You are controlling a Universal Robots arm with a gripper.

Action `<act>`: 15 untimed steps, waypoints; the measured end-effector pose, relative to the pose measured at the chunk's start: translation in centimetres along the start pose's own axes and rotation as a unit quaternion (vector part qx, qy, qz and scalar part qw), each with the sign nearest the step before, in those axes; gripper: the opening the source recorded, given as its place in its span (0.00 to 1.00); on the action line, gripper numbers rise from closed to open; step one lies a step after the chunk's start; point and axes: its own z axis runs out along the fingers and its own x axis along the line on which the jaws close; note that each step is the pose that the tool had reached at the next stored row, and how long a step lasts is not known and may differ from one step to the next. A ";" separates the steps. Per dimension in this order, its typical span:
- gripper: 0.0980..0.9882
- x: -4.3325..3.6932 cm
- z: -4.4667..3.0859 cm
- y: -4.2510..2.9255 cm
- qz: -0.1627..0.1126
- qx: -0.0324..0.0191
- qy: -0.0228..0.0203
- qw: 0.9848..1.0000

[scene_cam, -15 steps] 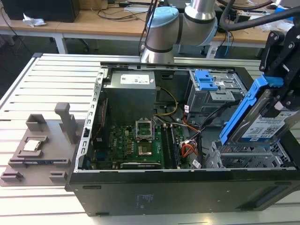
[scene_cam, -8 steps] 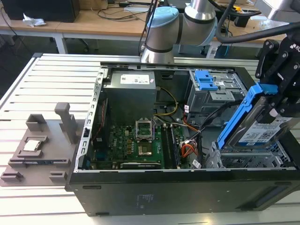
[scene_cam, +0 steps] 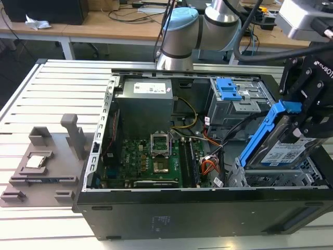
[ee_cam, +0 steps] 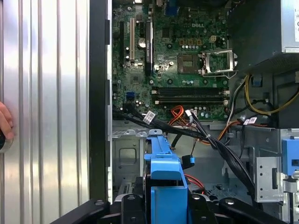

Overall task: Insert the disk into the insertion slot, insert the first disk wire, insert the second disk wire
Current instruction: 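Insert the disk into the insertion slot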

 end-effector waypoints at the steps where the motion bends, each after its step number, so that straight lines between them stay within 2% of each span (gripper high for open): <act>1: 0.30 0.01 0.19 -0.01 0.000 0.000 0.000 1.000; 3: 0.30 0.02 0.70 -0.03 0.000 0.000 0.000 1.000; 7: 0.30 0.04 1.17 -0.05 0.000 0.000 0.000 1.000; 13: 0.30 0.07 2.25 -0.09 0.000 0.000 0.000 1.000; 15: 0.30 0.08 2.90 -0.12 0.000 0.000 0.000 1.000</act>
